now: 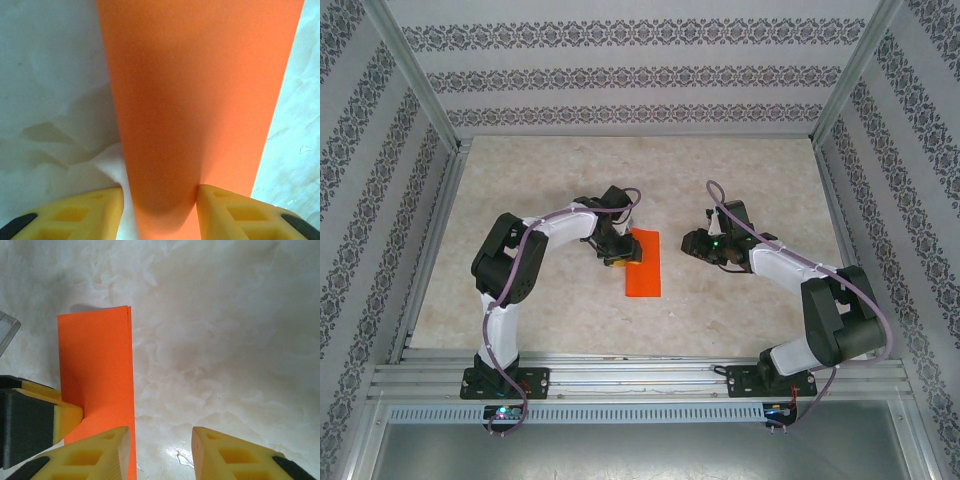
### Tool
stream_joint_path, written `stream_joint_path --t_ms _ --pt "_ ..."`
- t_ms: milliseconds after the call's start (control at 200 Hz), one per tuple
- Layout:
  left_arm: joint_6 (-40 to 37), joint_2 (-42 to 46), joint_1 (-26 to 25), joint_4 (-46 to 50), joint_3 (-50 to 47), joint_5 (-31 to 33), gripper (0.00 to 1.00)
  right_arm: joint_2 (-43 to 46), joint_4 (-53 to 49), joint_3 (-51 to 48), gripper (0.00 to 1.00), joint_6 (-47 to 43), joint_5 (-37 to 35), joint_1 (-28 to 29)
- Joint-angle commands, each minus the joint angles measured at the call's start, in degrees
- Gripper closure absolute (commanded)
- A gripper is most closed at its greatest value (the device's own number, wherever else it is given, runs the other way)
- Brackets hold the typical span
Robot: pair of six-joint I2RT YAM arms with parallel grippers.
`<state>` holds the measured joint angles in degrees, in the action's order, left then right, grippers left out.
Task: Fold a paper plane with a square sheet of paper (fold left side to right side)
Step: First fold in half a square sheet of paper at the center of the table, then hold the square sheet of paper at the center of the table.
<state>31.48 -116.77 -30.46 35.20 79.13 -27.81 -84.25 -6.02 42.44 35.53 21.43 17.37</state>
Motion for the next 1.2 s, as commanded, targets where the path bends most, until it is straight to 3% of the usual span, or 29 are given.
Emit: stream_joint_path --t_ms 0,924,1194 --pt "-1.5 -6.7 -4.6 -2.7 -1.5 -3.1 0.55 1.2 -1.3 -0.8 0.63 -1.4 -0.7 -0.4" --pt "-1.6 -8.5 -5.0 -1.3 -0.2 -3.6 0.54 0.6 -1.1 -0.6 0.63 -1.1 0.8 -0.1" --pt "-1.4 -8.5 -5.0 -1.2 -0.2 -3.5 0.54 -5.0 3.2 1.7 0.76 1.8 8.3 3.3"
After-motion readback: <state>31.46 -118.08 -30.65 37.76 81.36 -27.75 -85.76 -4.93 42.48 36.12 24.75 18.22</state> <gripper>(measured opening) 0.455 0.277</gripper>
